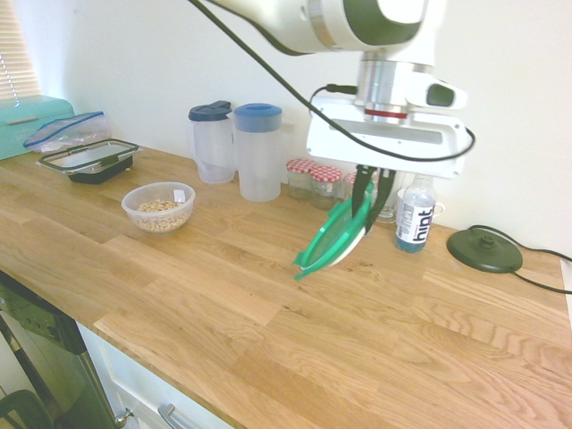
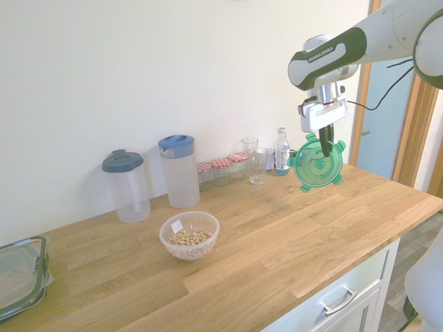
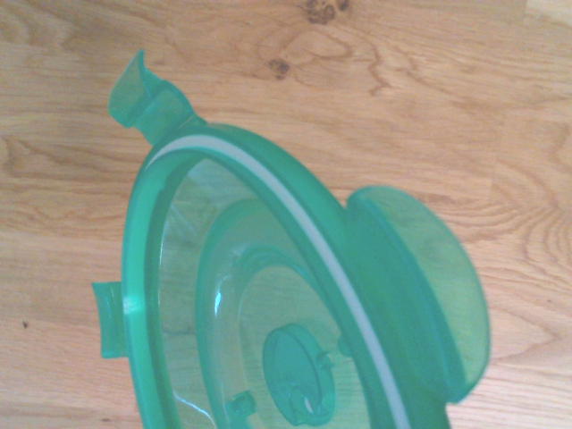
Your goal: Cover the lid of food container
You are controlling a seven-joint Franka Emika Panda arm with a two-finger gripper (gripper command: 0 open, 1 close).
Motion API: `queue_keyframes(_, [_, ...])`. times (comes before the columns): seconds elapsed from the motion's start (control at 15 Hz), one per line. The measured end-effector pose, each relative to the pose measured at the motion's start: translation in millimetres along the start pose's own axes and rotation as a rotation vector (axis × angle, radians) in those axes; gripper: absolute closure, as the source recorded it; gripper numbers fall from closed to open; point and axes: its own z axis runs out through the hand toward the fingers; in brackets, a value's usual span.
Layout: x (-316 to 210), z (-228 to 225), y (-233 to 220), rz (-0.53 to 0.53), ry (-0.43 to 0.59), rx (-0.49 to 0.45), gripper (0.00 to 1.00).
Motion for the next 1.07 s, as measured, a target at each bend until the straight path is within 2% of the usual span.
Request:
queue_keyframes(0.2, [-45,-21,-48,0.067,0.147,-0.125,1.0])
queue_keyframes(0.47, [-82,-6,-93,0.168,0.312,-0.304,1.0])
queue_keyframes(0.8, [-133,-14,-141,0.289,0.522,-0.519,1.0])
queue_keyframes(0.93, [-156,-21,-170,0.301,0.564,-0.554,1.0])
queue_keyframes(1.07, [-184,-27,-208,0.267,0.579,-0.537,1.0])
